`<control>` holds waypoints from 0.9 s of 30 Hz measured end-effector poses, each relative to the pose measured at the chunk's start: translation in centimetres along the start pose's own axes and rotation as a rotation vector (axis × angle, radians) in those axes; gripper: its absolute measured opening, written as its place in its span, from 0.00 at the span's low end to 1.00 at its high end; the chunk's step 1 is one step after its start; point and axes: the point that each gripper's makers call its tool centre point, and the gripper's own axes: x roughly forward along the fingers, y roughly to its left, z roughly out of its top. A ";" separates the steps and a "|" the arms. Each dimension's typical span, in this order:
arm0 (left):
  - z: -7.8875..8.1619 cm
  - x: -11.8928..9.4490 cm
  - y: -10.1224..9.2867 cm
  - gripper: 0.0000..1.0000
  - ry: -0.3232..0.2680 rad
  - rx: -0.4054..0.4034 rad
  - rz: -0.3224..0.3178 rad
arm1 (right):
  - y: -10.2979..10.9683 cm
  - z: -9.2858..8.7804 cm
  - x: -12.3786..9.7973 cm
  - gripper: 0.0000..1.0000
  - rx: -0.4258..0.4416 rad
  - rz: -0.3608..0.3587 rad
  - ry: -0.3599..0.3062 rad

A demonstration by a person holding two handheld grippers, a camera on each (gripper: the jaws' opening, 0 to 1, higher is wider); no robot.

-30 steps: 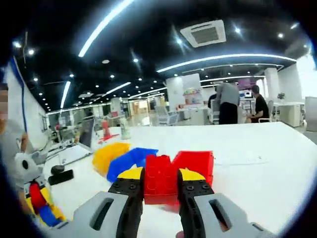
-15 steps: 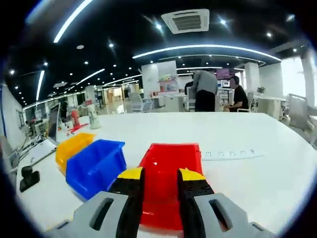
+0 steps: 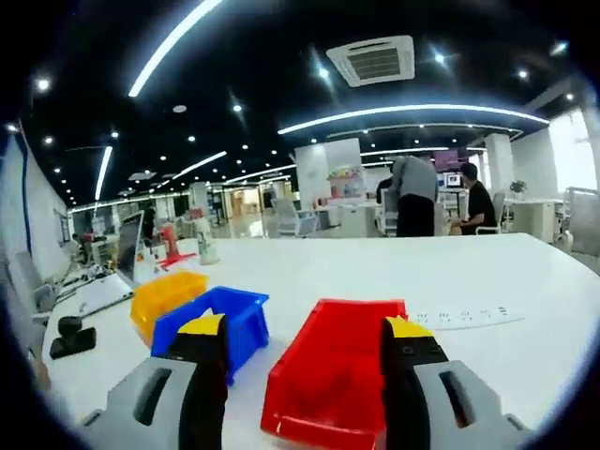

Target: Take apart the toy blocks one by one and place each separated block into its matching bin, sorting the blocks by their type until all the connected pieces are disassembled and separated into the correct bins

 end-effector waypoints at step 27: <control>-0.8 -0.8 -0.2 0.56 -0.009 -0.012 0.019 | 22.7 1.0 -15.1 0.52 -0.337 0.854 -0.027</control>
